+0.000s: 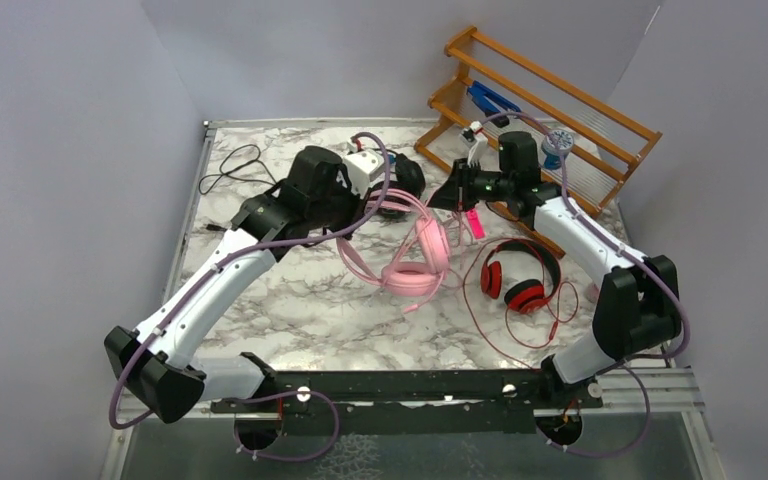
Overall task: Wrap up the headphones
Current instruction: Wrap the headphones cable around the headphones.
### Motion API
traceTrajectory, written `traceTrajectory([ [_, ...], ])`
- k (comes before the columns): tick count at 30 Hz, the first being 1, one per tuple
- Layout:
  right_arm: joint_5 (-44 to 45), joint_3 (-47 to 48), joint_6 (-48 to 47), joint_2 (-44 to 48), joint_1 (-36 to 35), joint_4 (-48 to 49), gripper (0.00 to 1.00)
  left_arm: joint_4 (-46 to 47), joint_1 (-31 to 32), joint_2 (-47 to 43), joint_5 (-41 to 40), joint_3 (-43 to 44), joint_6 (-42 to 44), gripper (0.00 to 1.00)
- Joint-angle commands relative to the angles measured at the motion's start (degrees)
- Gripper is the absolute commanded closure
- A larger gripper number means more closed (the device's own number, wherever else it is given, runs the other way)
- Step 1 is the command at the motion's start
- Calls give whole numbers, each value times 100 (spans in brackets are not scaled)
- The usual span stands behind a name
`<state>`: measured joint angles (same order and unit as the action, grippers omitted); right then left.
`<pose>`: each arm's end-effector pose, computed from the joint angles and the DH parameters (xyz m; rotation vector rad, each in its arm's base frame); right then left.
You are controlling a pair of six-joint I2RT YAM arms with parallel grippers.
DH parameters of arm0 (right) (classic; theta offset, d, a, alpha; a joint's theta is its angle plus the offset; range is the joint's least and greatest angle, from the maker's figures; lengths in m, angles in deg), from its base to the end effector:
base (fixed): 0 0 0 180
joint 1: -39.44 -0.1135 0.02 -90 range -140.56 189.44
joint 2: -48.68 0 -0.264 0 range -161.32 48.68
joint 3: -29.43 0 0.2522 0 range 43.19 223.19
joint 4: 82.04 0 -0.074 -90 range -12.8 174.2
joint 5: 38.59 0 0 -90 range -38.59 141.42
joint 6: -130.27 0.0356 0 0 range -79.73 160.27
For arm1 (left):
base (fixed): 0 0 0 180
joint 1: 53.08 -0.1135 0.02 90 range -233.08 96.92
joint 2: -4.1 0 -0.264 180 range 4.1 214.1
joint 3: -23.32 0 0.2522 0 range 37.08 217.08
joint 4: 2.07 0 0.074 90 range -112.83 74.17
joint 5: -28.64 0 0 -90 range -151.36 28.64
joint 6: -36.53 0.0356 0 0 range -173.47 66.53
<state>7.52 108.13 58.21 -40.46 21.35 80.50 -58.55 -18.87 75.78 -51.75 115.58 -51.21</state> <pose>0.3271 0.1328 0.2851 -0.5006 2.0518 1.1686 0.2129 -0.1519 0.3888 0.7885 2.0875 -0.4935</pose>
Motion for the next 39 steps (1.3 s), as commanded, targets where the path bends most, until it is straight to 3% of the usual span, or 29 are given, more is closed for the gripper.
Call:
traceTrajectory([
  [1,478,775,-630,218,121,-1608,96,-52,102,88,-1557,-307,724,100],
  [4,538,1123,-476,218,111,-2194,96,205,111,342,-3108,-352,381,100],
  [6,221,1250,-406,266,89,-2343,96,411,109,439,-3546,-375,168,100],
  [11,-721,1461,-43,430,7,-2295,96,837,111,576,-3283,-445,34,100],
  [18,-1951,1532,896,469,-27,-1580,91,1764,155,361,-3235,-1034,661,100],
  [27,-2434,1241,2058,577,-202,-529,90,2188,208,489,-3590,-958,808,100],
  [31,-2119,1023,2824,745,-587,299,91,2310,217,745,-4233,-765,210,100],
  [39,-150,520,2483,1218,-1493,237,87,2200,217,1222,-4574,331,-1507,100],
])
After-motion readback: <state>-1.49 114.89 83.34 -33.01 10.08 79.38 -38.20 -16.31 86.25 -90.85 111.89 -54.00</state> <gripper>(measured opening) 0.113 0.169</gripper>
